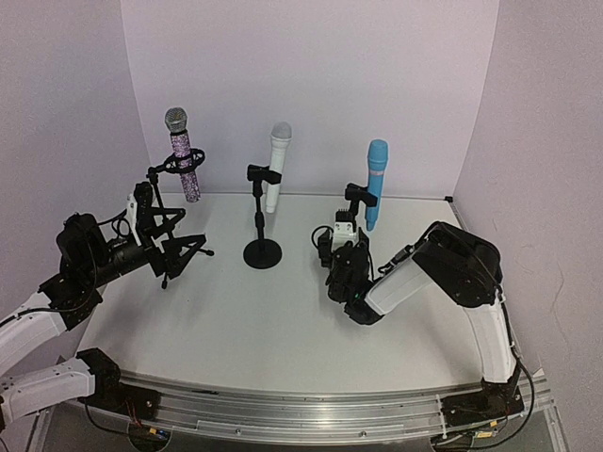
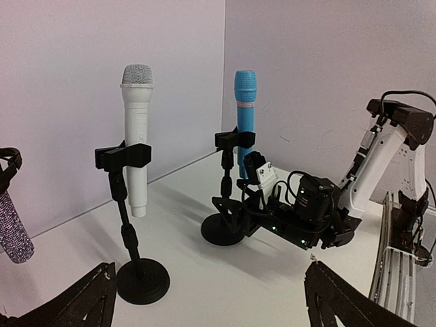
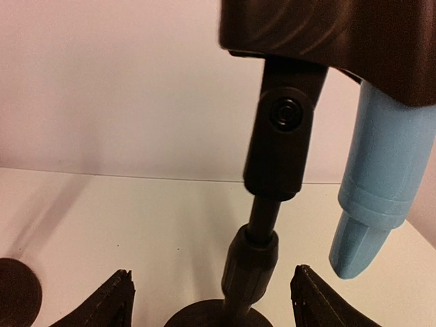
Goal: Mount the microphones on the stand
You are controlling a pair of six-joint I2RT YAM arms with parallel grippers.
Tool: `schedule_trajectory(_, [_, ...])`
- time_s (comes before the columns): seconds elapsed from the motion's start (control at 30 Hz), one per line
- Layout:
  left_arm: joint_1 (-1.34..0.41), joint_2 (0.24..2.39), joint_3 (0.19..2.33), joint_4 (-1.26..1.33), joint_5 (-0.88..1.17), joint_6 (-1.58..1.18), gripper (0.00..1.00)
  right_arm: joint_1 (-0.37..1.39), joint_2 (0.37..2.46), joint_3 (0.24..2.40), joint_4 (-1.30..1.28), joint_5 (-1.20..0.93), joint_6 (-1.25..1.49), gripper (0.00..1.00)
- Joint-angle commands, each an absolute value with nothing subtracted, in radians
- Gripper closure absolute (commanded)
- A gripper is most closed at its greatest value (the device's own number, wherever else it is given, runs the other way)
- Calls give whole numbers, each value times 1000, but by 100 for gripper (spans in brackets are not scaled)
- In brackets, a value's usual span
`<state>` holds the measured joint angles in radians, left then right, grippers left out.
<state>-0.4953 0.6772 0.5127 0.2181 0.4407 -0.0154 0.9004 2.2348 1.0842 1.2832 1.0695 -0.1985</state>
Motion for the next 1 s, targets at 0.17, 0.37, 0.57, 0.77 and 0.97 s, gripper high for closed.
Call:
schedule_trajectory(0.17, [-461,641,441,236,404,-2,4,1061,2084,930,1267,1101,-167,10])
schedule_trajectory(0.37, [-413,631,365,193,377,-2,4,1149,1859,756,801,888,198,12])
schedule_trajectory(0.57, [-295,614,304,194,358,-26,4,1137,1659,787,40,731,474,12])
schedule_trajectory(0.77, [-139,580,235,209,340,-93,0,1013,1405,674,-278,600,677,12])
schedule_trajectory(0.97, [-45,577,243,115,345,32,0,753,1162,624,-398,466,625,11])
